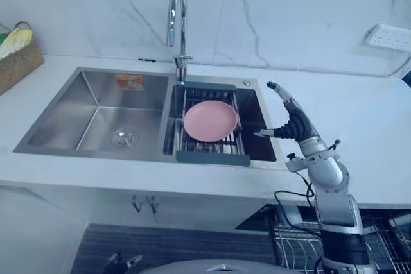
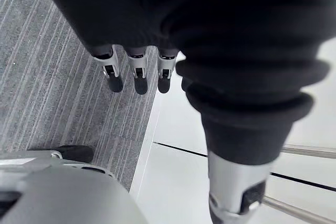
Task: Walk over to the sink, pick up the cup, carry it to the dishwasher, place the cup inside the dishwasher, then close the dishwasher door
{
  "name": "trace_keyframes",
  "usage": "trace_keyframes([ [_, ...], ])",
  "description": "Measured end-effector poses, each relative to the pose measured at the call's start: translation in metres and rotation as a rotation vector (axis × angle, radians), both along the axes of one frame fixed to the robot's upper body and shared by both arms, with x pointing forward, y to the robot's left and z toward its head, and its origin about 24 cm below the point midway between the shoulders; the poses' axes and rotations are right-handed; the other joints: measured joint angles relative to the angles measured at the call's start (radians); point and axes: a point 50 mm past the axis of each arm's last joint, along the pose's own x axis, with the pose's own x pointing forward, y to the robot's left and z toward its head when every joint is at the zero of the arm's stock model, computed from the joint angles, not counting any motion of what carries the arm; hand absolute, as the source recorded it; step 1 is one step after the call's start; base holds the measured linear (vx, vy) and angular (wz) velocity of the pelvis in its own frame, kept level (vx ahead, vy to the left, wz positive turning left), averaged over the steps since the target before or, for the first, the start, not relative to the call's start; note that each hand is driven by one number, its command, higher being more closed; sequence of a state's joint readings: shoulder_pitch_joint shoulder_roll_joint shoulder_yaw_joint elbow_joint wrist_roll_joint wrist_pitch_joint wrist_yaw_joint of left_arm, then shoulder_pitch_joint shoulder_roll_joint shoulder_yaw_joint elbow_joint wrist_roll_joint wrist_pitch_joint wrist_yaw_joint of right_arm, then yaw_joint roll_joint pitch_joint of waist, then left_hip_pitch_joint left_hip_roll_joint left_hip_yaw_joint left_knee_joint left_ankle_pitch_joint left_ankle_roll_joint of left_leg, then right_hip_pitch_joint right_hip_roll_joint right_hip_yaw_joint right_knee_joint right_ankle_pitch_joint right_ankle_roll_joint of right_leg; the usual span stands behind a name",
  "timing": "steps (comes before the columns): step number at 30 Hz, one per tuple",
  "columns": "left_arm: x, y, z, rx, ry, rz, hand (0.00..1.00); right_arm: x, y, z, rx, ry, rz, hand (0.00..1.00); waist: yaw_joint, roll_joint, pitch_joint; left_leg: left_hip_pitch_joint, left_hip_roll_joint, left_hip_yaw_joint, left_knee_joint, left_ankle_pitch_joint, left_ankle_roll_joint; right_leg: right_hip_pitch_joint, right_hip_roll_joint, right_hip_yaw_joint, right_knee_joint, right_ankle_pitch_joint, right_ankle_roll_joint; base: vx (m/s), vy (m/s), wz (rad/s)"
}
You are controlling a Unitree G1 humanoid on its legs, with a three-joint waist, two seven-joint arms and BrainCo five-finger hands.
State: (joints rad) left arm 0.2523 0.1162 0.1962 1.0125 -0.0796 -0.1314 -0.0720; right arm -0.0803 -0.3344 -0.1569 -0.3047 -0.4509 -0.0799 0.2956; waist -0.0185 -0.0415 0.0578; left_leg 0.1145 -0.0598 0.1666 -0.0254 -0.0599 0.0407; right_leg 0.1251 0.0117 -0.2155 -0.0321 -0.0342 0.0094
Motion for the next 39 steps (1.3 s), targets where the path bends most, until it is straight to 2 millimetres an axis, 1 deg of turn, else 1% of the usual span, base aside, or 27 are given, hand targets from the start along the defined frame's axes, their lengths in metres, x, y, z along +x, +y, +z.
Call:
trace_keyframes([
  [2,0.0,0.0,0.0,0.0,0.001,-0.004,0.0,0.005,0.001,-0.003,-0.06,0.03,-0.006,0.0,0.001,-0.004,0.002,0.002,-0.001,-0.001,-0.015,0.008,0.0,-0.002,-0.001,-0.008,0.0,-0.001,0.001,-0.03,-0.008,0.06],
  [4,0.0,0.001,0.0,-0.003,0.001,-0.004,0.0,0.011,0.007,-0.006,-0.15,0.073,0.024,0.0,0.001,-0.009,0.006,0.007,-0.001,-0.003,-0.017,0.011,-0.002,-0.003,-0.001,-0.014,-0.001,-0.001,0.001,0.01,-0.006,0.06],
  [7,0.001,0.0,0.001,-0.01,-0.01,-0.012,0.0,0.014,0.013,-0.006,-0.231,0.095,0.062,0.0,0.009,-0.009,0.006,0.007,-0.001,-0.003,-0.017,0.012,-0.005,-0.001,-0.001,-0.019,-0.004,0.0,0.002,-0.01,-0.01,0.04],
  [12,0.001,0.0,0.001,-0.014,-0.012,-0.019,0.0,0.031,0.017,-0.014,-0.352,0.144,0.066,0.0,0.01,-0.01,0.008,0.008,-0.002,-0.005,-0.031,0.022,-0.019,-0.002,-0.002,-0.029,-0.007,0.0,0.002,-0.03,-0.014,0.06],
  [14,0.001,-0.001,0.001,-0.012,-0.01,-0.036,0.0,0.035,0.02,-0.021,-0.414,0.167,0.071,0.0,0.01,-0.009,0.01,0.007,-0.002,-0.007,-0.032,0.026,-0.015,0.0,-0.002,-0.038,-0.008,0.0,0.002,-0.03,-0.015,0.1],
  [17,0.002,-0.001,0.001,-0.013,-0.011,-0.04,0.0,0.04,0.022,-0.025,-0.463,0.181,0.068,0.0,0.01,-0.008,0.011,0.007,-0.002,-0.007,-0.038,0.031,-0.012,-0.001,-0.002,-0.043,-0.009,0.0,0.002,-0.03,-0.009,0.08],
  [19,0.004,-0.001,0.002,-0.012,-0.019,-0.042,0.0,0.041,0.021,-0.028,-0.507,0.187,0.068,0.0,0.018,-0.008,0.012,0.007,-0.003,-0.008,-0.049,0.039,-0.011,-0.004,-0.001,-0.046,-0.009,0.0,0.002,-0.04,-0.006,0.04],
  [22,0.003,0.0,0.003,-0.009,-0.023,-0.043,0.0,0.048,0.016,-0.032,-0.516,0.21,0.044,0.0,0.019,-0.008,0.014,0.007,-0.003,-0.008,-0.05,0.04,-0.009,-0.004,-0.002,-0.046,-0.01,0.0,0.002,-0.01,-0.001,0.01],
  [25,0.005,0.0,0.004,-0.007,-0.031,-0.044,0.0,0.053,0.017,-0.033,-0.538,0.199,0.032,0.0,0.02,-0.007,0.019,0.007,-0.003,-0.009,-0.05,0.041,-0.009,-0.004,-0.001,-0.047,-0.012,0.001,0.001,-0.01,-0.002,0.0],
  [28,0.006,0.0,0.004,-0.008,-0.031,-0.044,0.0,0.054,0.022,-0.032,-0.568,0.192,0.047,0.0,0.02,-0.004,0.022,0.005,-0.003,-0.009,-0.05,0.041,-0.009,-0.004,0.0,-0.048,-0.015,0.001,0.001,0.0,0.0,0.0],
  [34,0.006,0.0,0.004,-0.008,-0.035,-0.042,0.0,0.06,0.016,-0.041,-0.58,0.242,0.039,0.0,0.025,-0.002,0.023,0.0,-0.004,-0.017,-0.051,0.042,-0.009,-0.003,0.001,-0.057,-0.022,0.002,0.001,-0.01,-0.004,0.03],
  [36,0.007,0.0,0.004,-0.007,-0.039,-0.043,0.0,0.061,0.019,-0.041,-0.624,0.237,0.045,0.0,0.024,0.001,0.025,-0.003,-0.004,-0.024,-0.05,0.043,-0.009,-0.003,0.001,-0.064,-0.023,0.002,0.001,-0.02,-0.01,0.09],
  [39,0.01,0.001,0.006,-0.003,-0.053,-0.046,0.0,0.061,0.019,-0.041,-0.636,0.222,0.042,0.0,0.028,0.004,0.029,-0.004,-0.004,-0.029,-0.051,0.046,-0.012,-0.003,0.001,-0.07,-0.023,0.002,0.001,-0.03,-0.009,0.07],
])
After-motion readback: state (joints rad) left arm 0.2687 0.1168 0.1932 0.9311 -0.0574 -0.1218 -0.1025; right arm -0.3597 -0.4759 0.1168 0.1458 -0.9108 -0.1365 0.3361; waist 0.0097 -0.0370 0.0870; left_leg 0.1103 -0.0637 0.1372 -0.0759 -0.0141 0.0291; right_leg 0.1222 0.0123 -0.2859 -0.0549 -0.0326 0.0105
